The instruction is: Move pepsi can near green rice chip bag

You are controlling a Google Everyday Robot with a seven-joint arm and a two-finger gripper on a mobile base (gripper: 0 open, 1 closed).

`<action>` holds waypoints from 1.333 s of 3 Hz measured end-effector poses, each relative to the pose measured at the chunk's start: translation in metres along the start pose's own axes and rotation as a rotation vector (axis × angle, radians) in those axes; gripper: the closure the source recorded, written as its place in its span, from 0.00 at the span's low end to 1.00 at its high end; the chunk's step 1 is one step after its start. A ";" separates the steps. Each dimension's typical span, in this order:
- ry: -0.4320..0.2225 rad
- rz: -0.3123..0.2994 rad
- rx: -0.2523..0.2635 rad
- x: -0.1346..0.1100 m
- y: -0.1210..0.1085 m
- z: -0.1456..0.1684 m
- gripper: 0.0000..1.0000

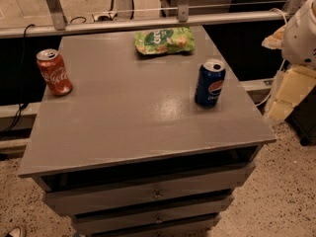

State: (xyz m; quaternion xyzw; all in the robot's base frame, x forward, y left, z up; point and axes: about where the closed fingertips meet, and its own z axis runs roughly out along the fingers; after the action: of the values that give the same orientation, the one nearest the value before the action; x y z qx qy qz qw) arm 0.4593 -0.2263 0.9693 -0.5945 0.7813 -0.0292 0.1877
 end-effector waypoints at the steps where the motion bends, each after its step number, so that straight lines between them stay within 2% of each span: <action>1: -0.082 0.023 0.033 0.006 -0.032 0.024 0.00; 2: -0.197 0.067 0.048 0.010 -0.060 0.051 0.00; 3: -0.330 0.116 0.035 0.001 -0.075 0.079 0.00; 4: -0.457 0.164 0.002 -0.017 -0.078 0.104 0.00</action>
Offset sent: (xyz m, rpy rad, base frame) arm 0.1135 -0.0275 -0.0559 0.3647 -0.1390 -0.0447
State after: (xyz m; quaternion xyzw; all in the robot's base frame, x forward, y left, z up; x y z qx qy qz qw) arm 0.5689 -0.2151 0.8981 -0.5200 0.7641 0.1207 0.3622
